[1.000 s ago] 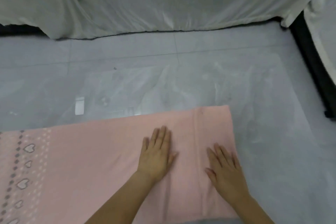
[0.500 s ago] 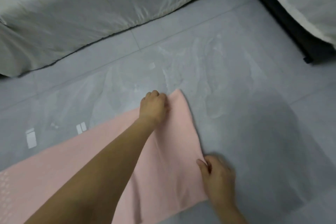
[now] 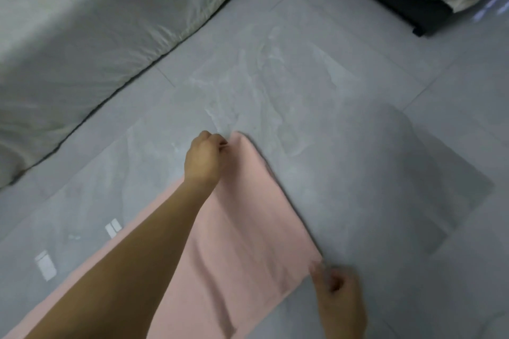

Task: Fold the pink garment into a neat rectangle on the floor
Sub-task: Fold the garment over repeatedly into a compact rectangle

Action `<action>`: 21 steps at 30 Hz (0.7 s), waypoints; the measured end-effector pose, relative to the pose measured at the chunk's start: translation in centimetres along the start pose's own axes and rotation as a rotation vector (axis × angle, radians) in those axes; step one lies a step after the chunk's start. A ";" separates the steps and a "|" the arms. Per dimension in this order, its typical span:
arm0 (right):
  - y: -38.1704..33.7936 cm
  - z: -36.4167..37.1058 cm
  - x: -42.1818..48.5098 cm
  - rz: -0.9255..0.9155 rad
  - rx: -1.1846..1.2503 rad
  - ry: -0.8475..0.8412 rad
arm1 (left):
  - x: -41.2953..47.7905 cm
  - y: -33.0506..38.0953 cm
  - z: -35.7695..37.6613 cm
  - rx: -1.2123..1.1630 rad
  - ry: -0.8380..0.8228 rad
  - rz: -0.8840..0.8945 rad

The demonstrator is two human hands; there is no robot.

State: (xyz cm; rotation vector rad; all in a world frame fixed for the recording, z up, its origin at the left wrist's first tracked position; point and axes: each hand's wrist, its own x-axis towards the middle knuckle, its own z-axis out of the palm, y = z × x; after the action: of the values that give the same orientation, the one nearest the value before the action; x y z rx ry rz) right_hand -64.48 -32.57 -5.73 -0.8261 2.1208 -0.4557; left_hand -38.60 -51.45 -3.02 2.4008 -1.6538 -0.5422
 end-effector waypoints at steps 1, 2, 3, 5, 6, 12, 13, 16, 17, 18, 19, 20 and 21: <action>-0.3 0.3 -0.8 0.060 0.050 -0.022 | 0.0 0.3 -0.1 -0.002 0.001 -0.003; -0.6 0.6 -1.3 0.107 0.086 -0.046 | -0.1 0.7 -0.3 -0.013 -0.001 -0.014; -0.8 1.0 -1.5 0.110 0.121 -0.046 | -0.2 0.9 -0.4 -0.032 -0.008 -0.025; -1.8 1.5 -1.7 0.076 0.216 -0.027 | -0.4 1.2 -0.4 -0.066 -0.039 -0.017; -2.2 1.8 -1.9 0.051 0.265 0.005 | -0.6 1.2 -0.4 -0.077 -0.055 0.005; -4.3 1.6 -2.7 -0.079 0.580 0.130 | -1.1 1.9 -1.7 -0.298 -0.177 0.137; -4.6 1.4 -2.5 -0.096 0.630 0.048 | -0.8 2.2 -2.1 -0.376 -0.187 0.122; -5.4 0.6 -1.3 -0.187 0.626 -0.150 | 0.5 4.2 -3.1 -0.599 -0.173 0.033; -5.8 -0.1 -0.8 -0.203 0.617 -0.146 | 1.1 5.0 -3.5 -0.626 -0.173 0.016; -6.2 -1.1 -0.1 -0.203 0.639 -0.121 | 1.7 5.9 -3.8 -0.638 -0.174 0.012; -6.4 -2.0 0.9 -0.187 0.699 -0.069 | 2.4 6.6 -4.0 -0.654 -0.175 0.010; -6.7 -3.1 2.1 -0.167 0.763 -0.024 | 3.1 7.2 -4.1 -0.672 -0.177 -0.001; -6.8 -4.1 3.4 -0.136 0.836 0.021 | 3.7 7.8 -4.2 -0.684 -0.182 -0.026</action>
State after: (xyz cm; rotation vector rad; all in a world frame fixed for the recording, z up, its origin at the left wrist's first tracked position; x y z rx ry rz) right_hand -66.55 -39.64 -1.20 -0.4622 1.6458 -1.3048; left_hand -42.52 -58.01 2.77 1.9041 -1.2143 -1.1411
